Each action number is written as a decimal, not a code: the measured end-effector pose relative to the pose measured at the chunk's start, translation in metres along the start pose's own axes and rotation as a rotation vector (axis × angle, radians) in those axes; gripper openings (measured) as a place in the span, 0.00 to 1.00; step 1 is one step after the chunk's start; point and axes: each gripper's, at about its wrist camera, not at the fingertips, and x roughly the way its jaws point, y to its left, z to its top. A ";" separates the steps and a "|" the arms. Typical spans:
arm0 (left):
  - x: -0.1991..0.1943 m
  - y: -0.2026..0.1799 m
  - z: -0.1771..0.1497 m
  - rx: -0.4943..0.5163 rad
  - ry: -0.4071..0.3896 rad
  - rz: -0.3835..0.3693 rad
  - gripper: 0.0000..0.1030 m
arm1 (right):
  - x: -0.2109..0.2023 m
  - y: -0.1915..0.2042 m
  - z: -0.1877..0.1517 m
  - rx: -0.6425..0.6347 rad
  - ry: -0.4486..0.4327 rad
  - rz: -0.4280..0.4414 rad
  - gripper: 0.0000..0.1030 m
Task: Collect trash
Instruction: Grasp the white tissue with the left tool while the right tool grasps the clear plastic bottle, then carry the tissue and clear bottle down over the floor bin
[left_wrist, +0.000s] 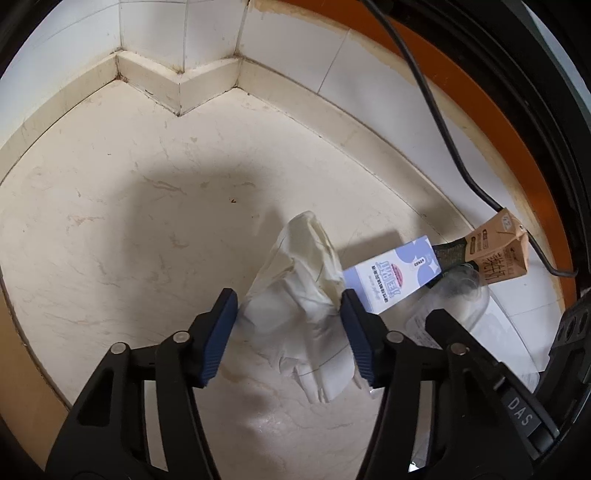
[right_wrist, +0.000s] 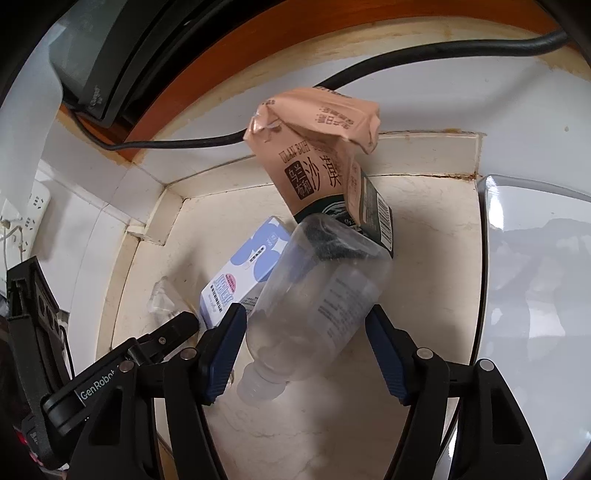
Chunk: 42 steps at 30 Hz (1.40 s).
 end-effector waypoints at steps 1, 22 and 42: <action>-0.002 0.001 -0.001 -0.003 -0.007 -0.005 0.48 | -0.001 0.001 -0.002 -0.010 -0.003 -0.002 0.63; -0.081 -0.003 -0.060 0.021 -0.056 0.024 0.28 | -0.098 0.003 -0.049 -0.153 -0.050 0.012 0.61; -0.236 -0.086 -0.240 0.025 -0.167 0.070 0.28 | -0.294 -0.042 -0.174 -0.409 -0.040 0.201 0.61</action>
